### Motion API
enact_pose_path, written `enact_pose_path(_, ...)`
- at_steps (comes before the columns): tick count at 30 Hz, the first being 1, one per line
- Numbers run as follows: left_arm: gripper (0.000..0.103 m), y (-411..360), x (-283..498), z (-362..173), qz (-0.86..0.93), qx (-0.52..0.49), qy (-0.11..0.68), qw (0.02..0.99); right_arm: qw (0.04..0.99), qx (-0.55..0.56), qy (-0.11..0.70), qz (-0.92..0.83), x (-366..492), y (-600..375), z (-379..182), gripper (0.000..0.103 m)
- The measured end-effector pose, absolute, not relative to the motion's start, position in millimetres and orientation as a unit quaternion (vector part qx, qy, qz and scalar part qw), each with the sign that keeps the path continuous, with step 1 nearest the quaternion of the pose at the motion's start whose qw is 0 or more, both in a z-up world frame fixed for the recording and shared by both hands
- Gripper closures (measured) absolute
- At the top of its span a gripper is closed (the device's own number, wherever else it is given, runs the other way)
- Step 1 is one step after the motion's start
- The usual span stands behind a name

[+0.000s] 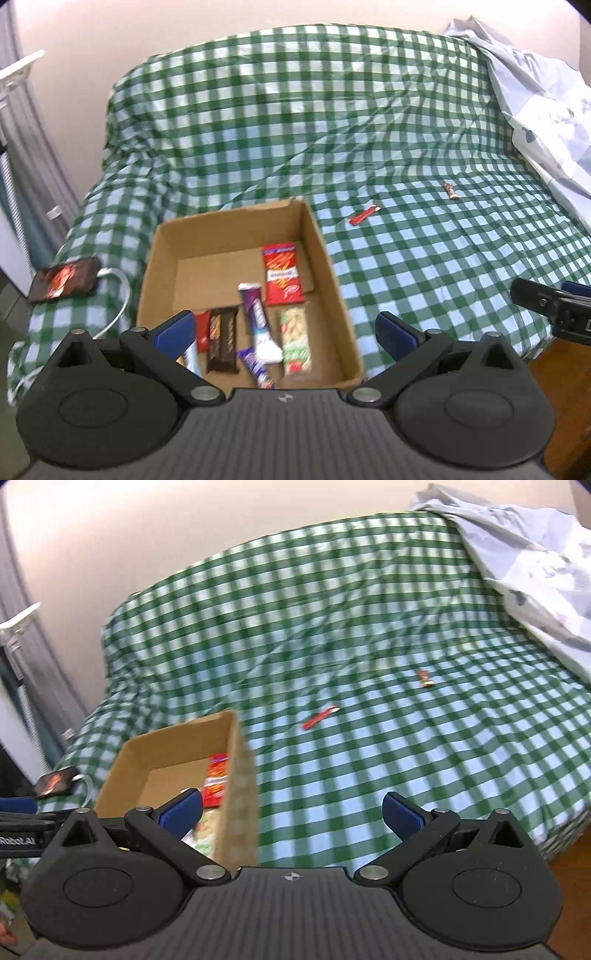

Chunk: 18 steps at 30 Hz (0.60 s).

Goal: Organize snacks
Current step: 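Grasp the red stick with the left tool while the right grasps the red candy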

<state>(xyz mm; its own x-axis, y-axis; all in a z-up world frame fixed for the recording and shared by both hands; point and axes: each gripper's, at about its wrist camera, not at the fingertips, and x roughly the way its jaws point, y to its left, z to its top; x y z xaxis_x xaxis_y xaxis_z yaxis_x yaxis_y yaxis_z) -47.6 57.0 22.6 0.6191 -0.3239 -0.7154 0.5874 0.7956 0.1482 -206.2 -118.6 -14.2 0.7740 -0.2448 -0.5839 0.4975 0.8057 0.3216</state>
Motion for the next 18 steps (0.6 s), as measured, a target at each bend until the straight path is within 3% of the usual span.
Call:
enact_pose_path(11,0.0,-70,27,6,-0.313,0.218,0.373,0.846,0.903,0.203,0.269,-0.265,-185,-227,-27,0.001)
enact_pose_path(18,0.0,-179,93,-52,-0.331,0.268,0.376,0.823,0.895,0.195,0.275,-0.293,-124,-327,-60,0.001)
